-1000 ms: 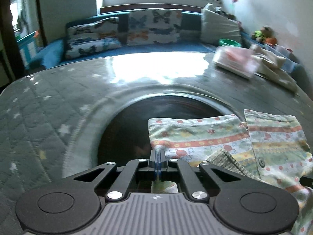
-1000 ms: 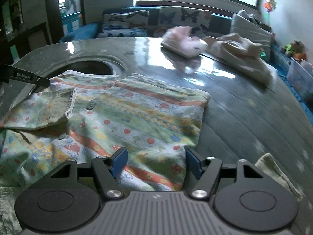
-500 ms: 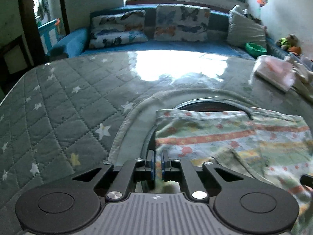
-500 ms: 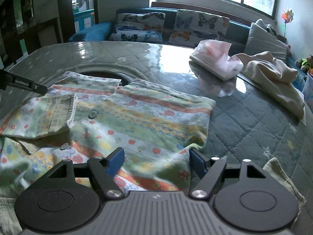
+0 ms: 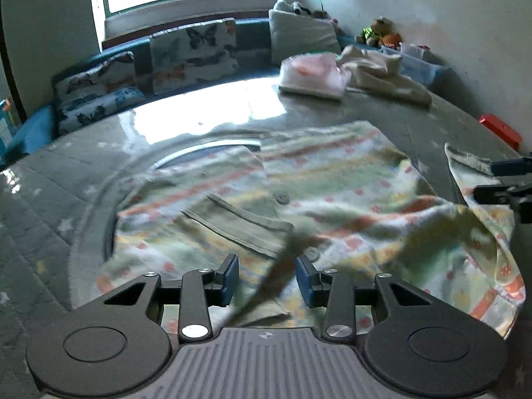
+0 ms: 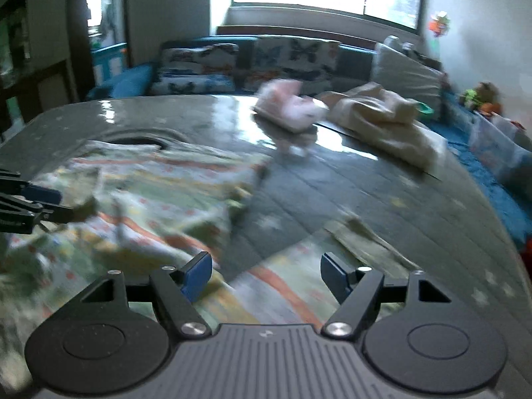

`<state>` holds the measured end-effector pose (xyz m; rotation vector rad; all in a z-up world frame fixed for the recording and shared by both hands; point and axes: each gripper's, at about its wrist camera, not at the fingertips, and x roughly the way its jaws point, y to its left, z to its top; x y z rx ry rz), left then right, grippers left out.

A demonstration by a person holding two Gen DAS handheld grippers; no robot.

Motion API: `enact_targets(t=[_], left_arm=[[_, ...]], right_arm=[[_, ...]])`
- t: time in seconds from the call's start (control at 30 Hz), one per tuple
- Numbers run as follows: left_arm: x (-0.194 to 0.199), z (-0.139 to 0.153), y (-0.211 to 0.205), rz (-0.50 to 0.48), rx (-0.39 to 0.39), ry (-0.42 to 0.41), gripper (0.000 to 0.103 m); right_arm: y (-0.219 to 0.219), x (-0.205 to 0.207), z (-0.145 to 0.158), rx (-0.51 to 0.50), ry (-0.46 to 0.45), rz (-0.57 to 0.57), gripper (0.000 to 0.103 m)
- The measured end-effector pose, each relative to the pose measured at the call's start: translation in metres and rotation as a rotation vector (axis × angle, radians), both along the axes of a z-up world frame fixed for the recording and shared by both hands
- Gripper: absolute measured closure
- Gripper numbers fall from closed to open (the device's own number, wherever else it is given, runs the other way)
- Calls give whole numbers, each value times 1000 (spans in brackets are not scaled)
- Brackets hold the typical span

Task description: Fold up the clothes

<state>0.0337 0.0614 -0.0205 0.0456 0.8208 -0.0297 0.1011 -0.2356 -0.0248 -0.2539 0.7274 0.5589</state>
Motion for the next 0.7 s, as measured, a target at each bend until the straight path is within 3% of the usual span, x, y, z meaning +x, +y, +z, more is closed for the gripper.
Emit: enact_targets(t=[0.1,0.17,0.27,0.47,0.7], left_arm=[[2,-7,-3,4,13,13,63],[4,-8,-1,9,26,11,75],[6,-6,10,35,-13,15,97],[-12,22,38,131,-97,-60,100],[-77,67,111,377,-153,-206,101]], right_arm=[[-20,3,-4,1,15,-59,29],[-27,5,-4,21,22,-78,29],[-27,10,-3,39,19,-85,29],[-6,41,-11,51,48,-111,37],[12,59,-28,-6,73,-130,45]])
